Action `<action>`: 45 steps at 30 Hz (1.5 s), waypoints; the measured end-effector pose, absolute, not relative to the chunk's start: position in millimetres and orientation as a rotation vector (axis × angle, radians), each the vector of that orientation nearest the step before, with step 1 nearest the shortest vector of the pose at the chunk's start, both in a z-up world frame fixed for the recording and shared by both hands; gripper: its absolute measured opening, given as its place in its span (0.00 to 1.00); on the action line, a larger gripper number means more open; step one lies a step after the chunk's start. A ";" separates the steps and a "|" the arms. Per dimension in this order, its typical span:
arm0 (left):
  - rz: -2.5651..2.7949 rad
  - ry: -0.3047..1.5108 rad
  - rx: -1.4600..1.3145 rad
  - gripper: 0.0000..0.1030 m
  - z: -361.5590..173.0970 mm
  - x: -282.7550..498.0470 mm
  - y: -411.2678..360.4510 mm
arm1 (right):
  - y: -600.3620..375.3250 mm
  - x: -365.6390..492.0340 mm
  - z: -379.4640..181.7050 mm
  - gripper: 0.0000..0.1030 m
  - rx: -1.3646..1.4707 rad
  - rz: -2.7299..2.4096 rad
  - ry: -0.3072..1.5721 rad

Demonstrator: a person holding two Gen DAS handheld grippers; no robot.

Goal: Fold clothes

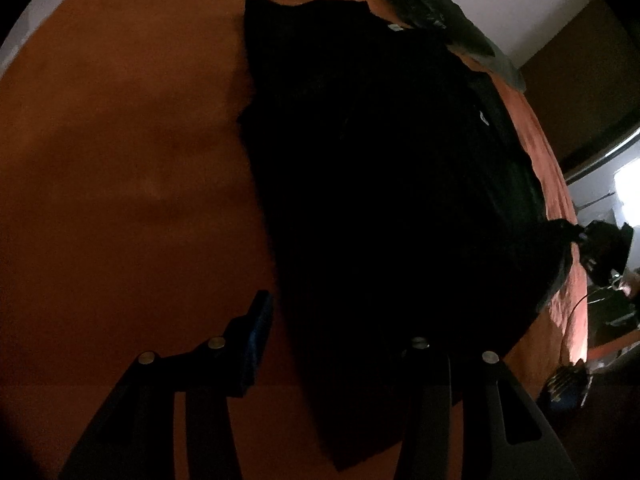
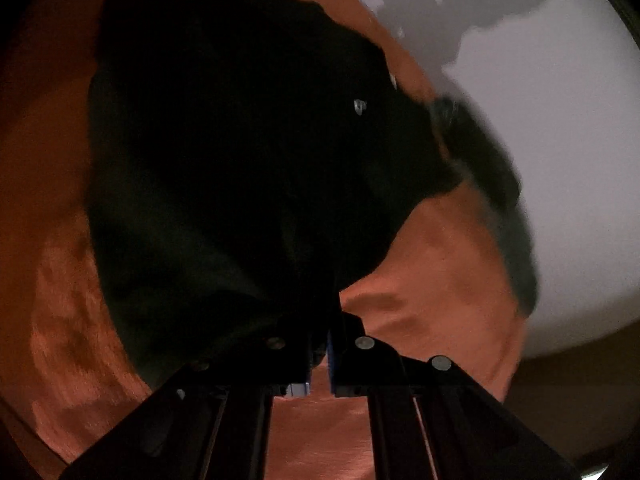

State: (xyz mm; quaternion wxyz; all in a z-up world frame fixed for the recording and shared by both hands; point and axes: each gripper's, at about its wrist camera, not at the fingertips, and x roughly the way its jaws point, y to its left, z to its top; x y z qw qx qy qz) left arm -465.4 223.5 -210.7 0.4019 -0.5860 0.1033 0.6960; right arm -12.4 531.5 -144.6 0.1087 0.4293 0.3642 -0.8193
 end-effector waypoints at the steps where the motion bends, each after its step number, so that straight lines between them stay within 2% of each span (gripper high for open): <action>1: 1.754 0.272 -1.476 0.47 -207.9 -461.8 224.2 | 534.9 -16.0 -145.6 0.04 1.294 -2.418 1.001; 7: 1.723 0.293 -1.455 0.47 -201.4 -468.9 237.3 | 558.6 -12.8 -147.1 0.04 1.389 -2.495 0.616; 11: 1.723 0.296 -1.463 0.47 -209.0 -466.5 266.0 | 563.4 -16.2 -147.3 0.04 1.421 -2.509 0.467; 16: 1.713 0.288 -1.440 0.47 -203.4 -464.7 278.5 | 556.1 -17.9 -141.6 0.04 1.424 -2.499 0.459; 31: 1.779 0.584 -1.182 0.47 -172.8 -428.7 293.4 | 573.0 -0.9 -145.9 0.04 1.443 -2.520 0.382; 37: 1.660 0.718 -1.245 0.47 -211.8 -431.9 338.0 | 573.5 -0.7 -149.0 0.04 1.458 -2.510 0.356; 41: 1.695 0.633 -1.302 0.47 -215.5 -444.9 335.3 | 575.0 0.4 -147.3 0.04 1.461 -2.512 0.343; 45: 1.697 0.658 -1.305 0.48 -217.1 -448.9 336.2 | 575.9 2.1 -147.2 0.04 1.463 -2.509 0.342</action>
